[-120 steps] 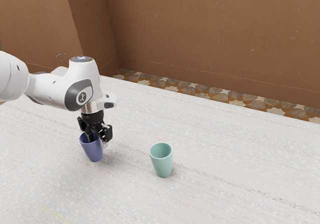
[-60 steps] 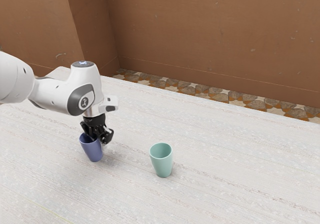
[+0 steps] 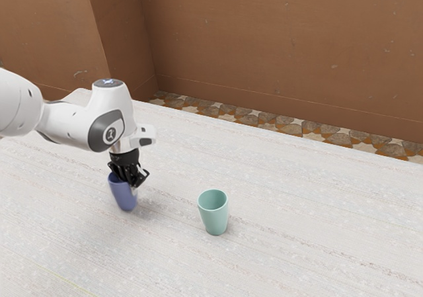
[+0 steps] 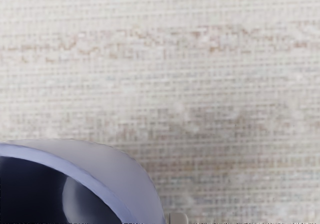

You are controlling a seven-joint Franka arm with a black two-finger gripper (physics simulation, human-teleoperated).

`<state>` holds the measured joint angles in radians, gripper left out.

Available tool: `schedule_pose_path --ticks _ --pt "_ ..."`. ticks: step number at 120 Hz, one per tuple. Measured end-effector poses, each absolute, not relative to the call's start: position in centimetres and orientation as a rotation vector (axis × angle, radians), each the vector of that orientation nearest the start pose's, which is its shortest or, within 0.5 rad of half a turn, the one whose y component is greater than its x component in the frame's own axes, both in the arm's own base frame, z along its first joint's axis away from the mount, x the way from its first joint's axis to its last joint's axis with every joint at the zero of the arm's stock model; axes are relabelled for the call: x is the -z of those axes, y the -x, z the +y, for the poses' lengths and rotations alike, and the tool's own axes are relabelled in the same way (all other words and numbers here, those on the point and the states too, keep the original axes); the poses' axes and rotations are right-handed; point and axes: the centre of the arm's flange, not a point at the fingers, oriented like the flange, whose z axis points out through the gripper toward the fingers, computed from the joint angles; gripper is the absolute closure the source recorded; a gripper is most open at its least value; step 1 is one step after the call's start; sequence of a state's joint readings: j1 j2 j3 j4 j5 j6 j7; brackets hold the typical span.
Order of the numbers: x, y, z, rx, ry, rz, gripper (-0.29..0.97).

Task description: Place the left cup onto the right cup

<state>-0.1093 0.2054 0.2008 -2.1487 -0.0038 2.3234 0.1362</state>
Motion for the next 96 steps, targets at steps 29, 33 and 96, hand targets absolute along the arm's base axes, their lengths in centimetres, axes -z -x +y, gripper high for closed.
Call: schedule_pose_path --ticks 29,33,96 --pt "-34.7 -55.1 5.0 0.009 3.115 0.067 0.78" --pt "-35.3 -55.0 4.8 0.01 3.118 0.069 0.78" --pt "-43.9 -52.0 -0.8 0.008 3.146 0.236 0.78"
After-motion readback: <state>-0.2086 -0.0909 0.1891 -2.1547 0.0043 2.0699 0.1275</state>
